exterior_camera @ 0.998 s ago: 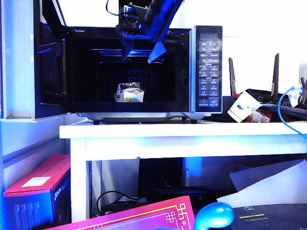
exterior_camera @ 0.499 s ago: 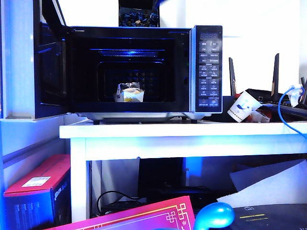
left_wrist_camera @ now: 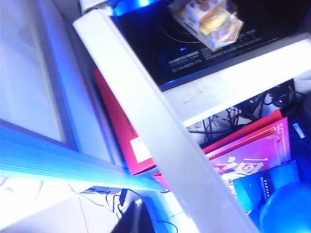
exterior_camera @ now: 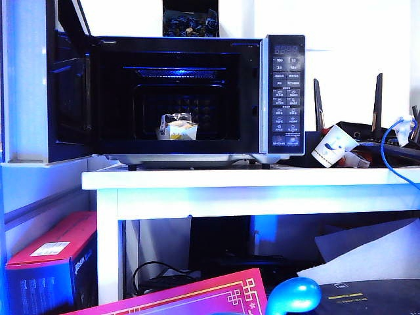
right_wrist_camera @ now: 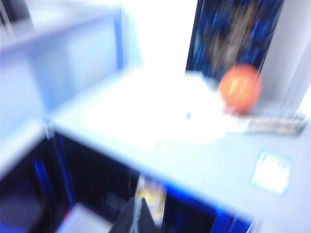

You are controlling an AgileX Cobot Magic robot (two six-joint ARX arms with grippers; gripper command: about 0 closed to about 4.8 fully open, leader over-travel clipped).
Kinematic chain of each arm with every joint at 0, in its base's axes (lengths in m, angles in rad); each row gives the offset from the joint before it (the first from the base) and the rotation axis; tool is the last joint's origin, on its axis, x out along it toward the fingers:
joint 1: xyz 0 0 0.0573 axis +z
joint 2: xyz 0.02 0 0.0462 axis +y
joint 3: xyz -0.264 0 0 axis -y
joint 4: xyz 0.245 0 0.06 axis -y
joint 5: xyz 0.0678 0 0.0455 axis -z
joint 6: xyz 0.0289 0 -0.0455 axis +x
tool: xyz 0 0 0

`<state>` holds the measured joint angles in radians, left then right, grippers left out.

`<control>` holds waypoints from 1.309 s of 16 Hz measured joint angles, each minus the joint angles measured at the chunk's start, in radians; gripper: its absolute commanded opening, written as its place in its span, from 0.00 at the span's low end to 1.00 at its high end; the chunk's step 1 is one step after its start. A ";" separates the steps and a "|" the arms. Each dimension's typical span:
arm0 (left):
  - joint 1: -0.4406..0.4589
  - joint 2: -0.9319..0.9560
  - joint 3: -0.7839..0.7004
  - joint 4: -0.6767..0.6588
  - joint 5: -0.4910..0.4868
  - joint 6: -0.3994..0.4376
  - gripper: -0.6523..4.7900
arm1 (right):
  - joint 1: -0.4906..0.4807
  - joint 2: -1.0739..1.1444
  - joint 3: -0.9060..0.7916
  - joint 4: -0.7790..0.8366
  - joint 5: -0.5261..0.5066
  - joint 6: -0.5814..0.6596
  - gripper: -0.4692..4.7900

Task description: Open the microwave door, place the box of snacks from the top of the microwave inside, then close the microwave door.

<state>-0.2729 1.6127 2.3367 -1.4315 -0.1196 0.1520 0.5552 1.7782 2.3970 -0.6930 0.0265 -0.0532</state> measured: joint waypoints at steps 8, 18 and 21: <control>0.001 0.079 -0.144 -0.001 0.006 -0.026 0.11 | 0.000 -0.008 0.146 0.014 0.000 0.002 0.09; -0.003 0.129 -0.145 0.137 0.366 -0.013 0.11 | 0.000 -0.008 0.146 0.084 -0.001 0.001 0.09; -0.007 0.129 -0.145 0.204 0.445 -0.010 0.11 | 0.000 -0.008 0.146 0.119 -0.001 0.000 0.09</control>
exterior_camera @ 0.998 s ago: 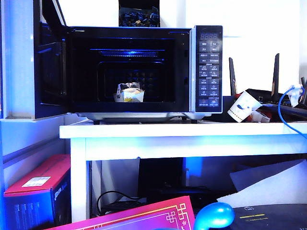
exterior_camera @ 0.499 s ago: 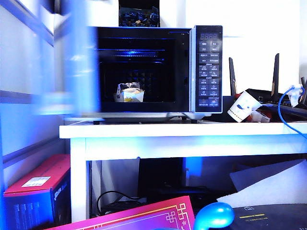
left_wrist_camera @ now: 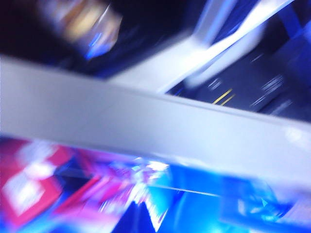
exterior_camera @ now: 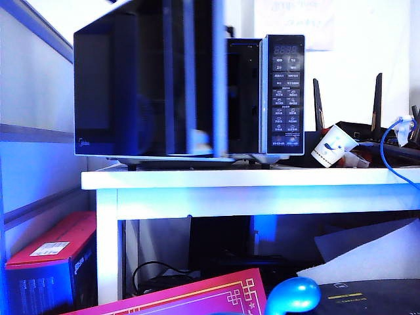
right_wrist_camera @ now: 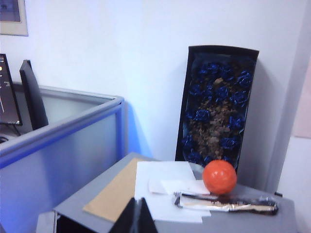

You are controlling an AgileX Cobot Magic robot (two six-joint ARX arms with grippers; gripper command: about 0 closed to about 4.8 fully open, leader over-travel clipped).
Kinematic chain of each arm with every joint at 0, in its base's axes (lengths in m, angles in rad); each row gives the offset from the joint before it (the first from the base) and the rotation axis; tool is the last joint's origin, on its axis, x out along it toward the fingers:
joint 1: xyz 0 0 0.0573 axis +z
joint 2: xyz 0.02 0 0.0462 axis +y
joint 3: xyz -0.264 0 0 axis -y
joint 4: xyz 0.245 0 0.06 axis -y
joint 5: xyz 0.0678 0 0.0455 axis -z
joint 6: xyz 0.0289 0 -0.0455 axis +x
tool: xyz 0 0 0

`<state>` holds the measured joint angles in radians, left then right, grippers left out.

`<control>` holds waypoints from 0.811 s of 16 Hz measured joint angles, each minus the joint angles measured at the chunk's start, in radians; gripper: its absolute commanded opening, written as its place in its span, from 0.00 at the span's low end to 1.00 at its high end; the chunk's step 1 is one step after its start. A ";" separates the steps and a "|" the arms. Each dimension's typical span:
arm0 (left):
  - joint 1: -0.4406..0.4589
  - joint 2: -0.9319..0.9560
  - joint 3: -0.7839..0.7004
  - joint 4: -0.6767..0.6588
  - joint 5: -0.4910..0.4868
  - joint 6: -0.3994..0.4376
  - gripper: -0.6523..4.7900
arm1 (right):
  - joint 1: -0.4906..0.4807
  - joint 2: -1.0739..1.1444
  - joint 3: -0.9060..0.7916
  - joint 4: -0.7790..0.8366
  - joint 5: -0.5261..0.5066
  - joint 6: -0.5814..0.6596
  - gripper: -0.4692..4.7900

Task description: Open the microwave door, place the box of snacks from the top of the microwave inside, then close the microwave door.

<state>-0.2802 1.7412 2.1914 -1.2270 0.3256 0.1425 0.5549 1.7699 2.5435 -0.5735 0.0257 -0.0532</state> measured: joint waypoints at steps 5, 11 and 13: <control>-0.017 0.035 0.000 0.103 0.076 0.002 0.11 | 0.000 0.000 0.000 0.036 0.034 0.000 0.09; -0.048 0.123 0.000 0.291 0.143 0.023 0.11 | 0.000 0.000 0.000 0.045 0.047 0.000 0.09; -0.081 0.135 0.000 0.360 0.148 0.023 0.11 | 0.000 0.000 0.000 0.052 0.050 0.000 0.09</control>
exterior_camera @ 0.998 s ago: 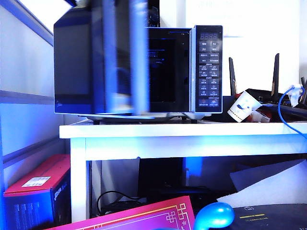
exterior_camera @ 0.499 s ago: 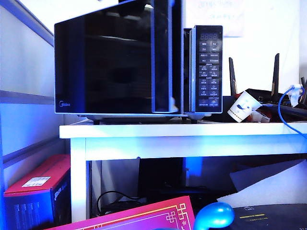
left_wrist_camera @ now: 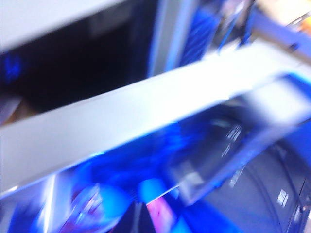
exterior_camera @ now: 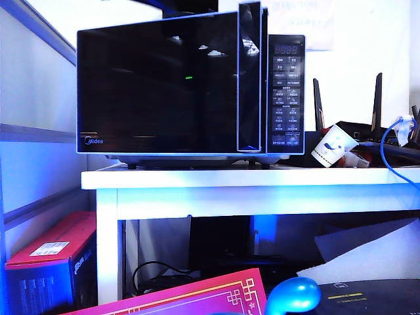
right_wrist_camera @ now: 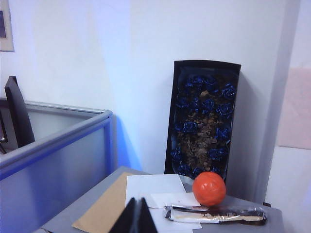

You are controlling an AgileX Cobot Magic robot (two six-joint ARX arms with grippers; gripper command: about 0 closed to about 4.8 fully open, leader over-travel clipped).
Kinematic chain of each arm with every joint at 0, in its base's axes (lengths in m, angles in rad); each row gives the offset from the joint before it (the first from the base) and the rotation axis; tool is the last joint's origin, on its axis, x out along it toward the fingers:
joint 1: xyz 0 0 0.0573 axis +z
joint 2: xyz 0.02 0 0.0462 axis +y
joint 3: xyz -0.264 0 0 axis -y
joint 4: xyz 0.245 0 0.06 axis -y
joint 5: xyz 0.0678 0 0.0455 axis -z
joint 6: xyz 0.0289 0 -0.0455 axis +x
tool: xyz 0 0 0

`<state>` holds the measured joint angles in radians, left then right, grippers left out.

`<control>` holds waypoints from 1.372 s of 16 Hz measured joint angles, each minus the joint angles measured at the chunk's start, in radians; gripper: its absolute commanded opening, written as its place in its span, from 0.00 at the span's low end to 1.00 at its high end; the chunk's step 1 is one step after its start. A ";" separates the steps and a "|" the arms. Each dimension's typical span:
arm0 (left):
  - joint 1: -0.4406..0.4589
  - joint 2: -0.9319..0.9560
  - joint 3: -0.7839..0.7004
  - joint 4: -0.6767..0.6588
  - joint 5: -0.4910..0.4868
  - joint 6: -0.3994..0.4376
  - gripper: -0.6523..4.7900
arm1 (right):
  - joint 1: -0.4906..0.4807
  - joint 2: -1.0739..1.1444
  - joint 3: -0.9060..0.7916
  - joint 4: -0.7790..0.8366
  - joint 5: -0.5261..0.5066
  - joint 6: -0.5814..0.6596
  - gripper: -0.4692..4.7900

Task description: Open the microwave door, place the box of snacks from the top of the microwave inside, then close the microwave door.

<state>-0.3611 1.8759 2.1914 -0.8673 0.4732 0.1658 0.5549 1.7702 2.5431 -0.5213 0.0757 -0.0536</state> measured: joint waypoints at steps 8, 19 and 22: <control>-0.102 0.110 0.000 0.295 -0.115 0.002 0.11 | 0.000 0.000 0.000 0.013 0.001 0.000 0.09; -0.120 0.208 0.000 0.489 -0.294 0.003 0.11 | 0.000 0.000 0.000 0.032 0.001 0.000 0.09; -0.123 0.208 0.000 0.500 -0.346 0.002 0.11 | 0.000 0.000 0.000 0.032 0.001 0.000 0.09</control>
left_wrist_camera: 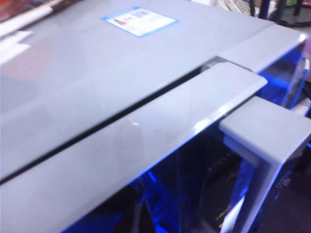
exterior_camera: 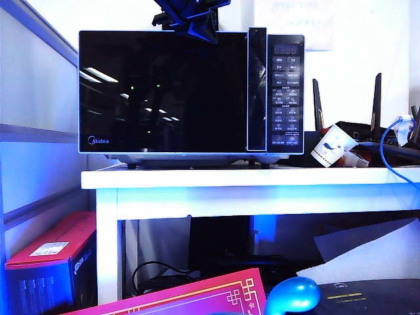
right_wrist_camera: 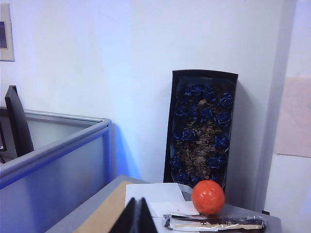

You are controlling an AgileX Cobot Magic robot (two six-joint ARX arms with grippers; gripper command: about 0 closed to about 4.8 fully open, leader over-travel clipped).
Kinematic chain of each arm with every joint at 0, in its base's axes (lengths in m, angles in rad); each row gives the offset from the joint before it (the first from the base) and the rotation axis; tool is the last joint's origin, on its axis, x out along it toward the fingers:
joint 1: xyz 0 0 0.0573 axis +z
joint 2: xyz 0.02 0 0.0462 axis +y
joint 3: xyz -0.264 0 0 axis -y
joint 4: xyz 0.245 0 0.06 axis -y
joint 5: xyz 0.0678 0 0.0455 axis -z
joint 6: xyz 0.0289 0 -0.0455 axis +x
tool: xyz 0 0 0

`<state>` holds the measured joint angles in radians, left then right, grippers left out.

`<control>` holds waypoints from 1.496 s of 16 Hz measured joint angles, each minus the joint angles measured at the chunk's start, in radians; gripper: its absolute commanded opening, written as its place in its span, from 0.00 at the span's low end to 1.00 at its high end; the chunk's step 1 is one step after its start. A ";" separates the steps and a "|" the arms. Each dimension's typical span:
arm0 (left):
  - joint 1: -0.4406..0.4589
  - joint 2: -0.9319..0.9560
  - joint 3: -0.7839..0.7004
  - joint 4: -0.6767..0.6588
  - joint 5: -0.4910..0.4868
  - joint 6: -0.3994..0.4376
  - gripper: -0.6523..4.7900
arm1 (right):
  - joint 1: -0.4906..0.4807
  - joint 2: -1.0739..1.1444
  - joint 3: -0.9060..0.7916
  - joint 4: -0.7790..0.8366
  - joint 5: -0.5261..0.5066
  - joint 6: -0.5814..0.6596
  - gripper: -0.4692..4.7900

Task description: Open the microwave door, place the box of snacks from the top of the microwave inside, then close the microwave door.

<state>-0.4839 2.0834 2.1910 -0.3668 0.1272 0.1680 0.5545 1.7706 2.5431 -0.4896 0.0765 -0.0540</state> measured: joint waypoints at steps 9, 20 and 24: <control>0.010 -0.077 -0.007 -0.012 -0.084 -0.006 0.11 | 0.000 -0.017 -0.002 0.000 0.015 -0.040 0.09; 0.013 -0.966 0.006 -0.486 -0.062 -0.023 0.11 | 0.000 -0.439 0.008 -0.335 0.125 -0.132 0.09; 0.013 -1.192 0.005 -0.800 -0.167 -0.023 0.11 | 0.000 -0.469 -0.004 -0.489 0.101 -0.135 0.09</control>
<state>-0.4706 0.8913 2.1963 -1.1664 -0.0399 0.1448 0.5541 1.3018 2.5393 -0.9783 0.1780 -0.1894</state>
